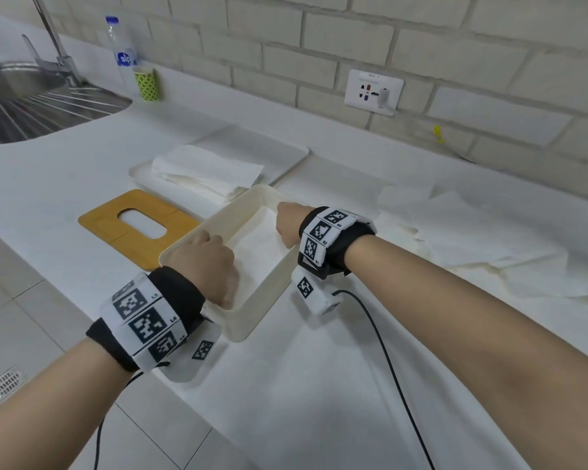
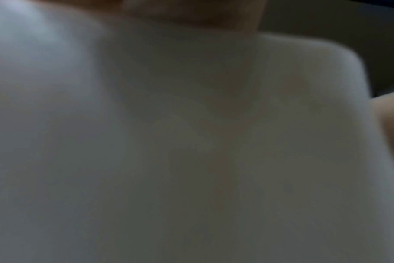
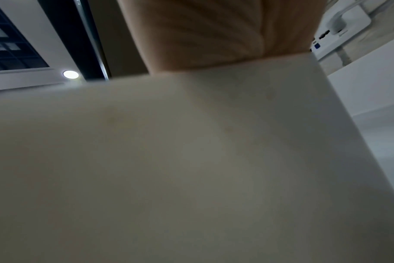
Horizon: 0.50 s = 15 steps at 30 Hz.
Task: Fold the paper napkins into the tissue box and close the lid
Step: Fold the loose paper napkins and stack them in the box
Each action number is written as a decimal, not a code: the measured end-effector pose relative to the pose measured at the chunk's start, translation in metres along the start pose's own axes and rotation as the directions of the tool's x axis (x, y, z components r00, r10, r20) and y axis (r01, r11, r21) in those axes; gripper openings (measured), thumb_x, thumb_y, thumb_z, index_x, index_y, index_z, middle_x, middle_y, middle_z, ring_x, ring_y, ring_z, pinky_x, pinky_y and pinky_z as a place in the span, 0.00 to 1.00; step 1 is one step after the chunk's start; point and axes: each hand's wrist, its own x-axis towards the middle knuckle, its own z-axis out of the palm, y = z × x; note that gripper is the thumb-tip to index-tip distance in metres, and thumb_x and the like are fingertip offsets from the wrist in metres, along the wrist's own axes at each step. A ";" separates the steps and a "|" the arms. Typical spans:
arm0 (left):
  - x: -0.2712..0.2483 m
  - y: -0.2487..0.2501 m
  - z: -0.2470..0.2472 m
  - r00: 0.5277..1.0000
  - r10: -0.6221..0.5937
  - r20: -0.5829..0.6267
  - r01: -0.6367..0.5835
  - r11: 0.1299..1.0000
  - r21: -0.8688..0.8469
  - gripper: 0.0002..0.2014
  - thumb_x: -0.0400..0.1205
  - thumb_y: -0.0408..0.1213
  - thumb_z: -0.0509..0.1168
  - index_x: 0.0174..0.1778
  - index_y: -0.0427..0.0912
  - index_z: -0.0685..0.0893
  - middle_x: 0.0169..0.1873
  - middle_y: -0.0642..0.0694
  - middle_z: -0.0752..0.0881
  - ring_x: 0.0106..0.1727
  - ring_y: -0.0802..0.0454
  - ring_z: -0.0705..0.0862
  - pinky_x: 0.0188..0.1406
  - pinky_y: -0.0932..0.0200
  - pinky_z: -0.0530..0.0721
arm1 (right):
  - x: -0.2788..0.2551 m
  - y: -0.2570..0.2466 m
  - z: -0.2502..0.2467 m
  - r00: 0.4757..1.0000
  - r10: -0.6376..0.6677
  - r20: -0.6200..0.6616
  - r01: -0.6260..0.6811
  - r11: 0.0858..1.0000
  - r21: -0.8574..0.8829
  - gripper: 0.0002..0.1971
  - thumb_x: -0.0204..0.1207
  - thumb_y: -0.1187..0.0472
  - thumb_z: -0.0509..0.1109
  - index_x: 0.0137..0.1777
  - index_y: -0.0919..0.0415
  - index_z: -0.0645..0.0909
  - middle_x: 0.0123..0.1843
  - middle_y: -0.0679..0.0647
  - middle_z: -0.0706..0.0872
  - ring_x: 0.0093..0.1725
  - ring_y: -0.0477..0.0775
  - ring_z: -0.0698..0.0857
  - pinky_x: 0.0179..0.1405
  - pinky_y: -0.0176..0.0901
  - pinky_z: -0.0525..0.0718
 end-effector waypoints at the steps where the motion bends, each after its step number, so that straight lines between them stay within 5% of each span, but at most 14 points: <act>1: 0.001 0.001 0.000 0.999 0.030 -0.020 -0.029 0.999 0.024 0.11 0.78 0.41 0.65 0.55 0.44 0.80 0.55 0.49 0.75 0.64 0.48 0.73 0.66 0.55 0.76 | 0.000 -0.001 -0.001 1.000 0.015 -0.020 -0.014 0.999 0.037 0.10 0.77 0.68 0.60 0.55 0.70 0.79 0.58 0.53 0.74 0.58 0.55 0.72 0.49 0.43 0.72; 5: -0.001 0.003 -0.004 0.986 0.104 0.134 -0.075 0.975 -0.211 0.23 0.76 0.40 0.70 0.67 0.49 0.75 0.58 0.48 0.76 0.57 0.50 0.77 0.57 0.61 0.76 | 0.002 -0.002 -0.007 0.997 -0.074 0.007 0.073 0.994 0.076 0.15 0.76 0.67 0.62 0.62 0.66 0.80 0.64 0.59 0.78 0.62 0.61 0.78 0.59 0.48 0.79; 8: -0.003 0.006 -0.007 0.974 0.162 0.160 -0.130 0.972 -0.195 0.25 0.78 0.34 0.67 0.70 0.56 0.73 0.52 0.49 0.73 0.52 0.52 0.75 0.49 0.64 0.70 | -0.002 0.000 -0.007 0.994 -0.103 0.036 0.097 0.986 0.132 0.11 0.77 0.67 0.59 0.53 0.63 0.82 0.42 0.57 0.84 0.49 0.66 0.79 0.45 0.46 0.79; 10: -0.004 0.006 -0.008 0.973 0.161 0.166 -0.129 0.974 -0.188 0.25 0.77 0.32 0.66 0.69 0.56 0.75 0.55 0.51 0.75 0.56 0.53 0.75 0.53 0.65 0.70 | -0.006 -0.001 -0.005 0.995 -0.096 0.018 0.093 0.989 0.114 0.12 0.79 0.66 0.56 0.49 0.59 0.82 0.39 0.53 0.81 0.52 0.62 0.76 0.49 0.44 0.75; 12: -0.009 0.006 -0.012 0.970 0.139 0.199 -0.094 0.971 -0.220 0.22 0.78 0.36 0.67 0.69 0.56 0.78 0.61 0.53 0.79 0.63 0.54 0.75 0.59 0.65 0.71 | -0.012 -0.004 -0.005 0.998 -0.059 -0.014 0.059 0.996 0.061 0.16 0.82 0.63 0.52 0.59 0.56 0.81 0.55 0.50 0.79 0.63 0.58 0.69 0.61 0.45 0.68; 15: -0.025 0.006 -0.027 0.973 0.138 0.184 -0.084 0.958 -0.274 0.17 0.83 0.49 0.63 0.68 0.53 0.80 0.63 0.55 0.80 0.63 0.55 0.78 0.49 0.69 0.73 | -0.028 -0.003 -0.013 0.989 -0.055 -0.140 0.075 0.987 0.141 0.20 0.82 0.64 0.49 0.65 0.55 0.78 0.68 0.58 0.74 0.69 0.60 0.65 0.66 0.48 0.63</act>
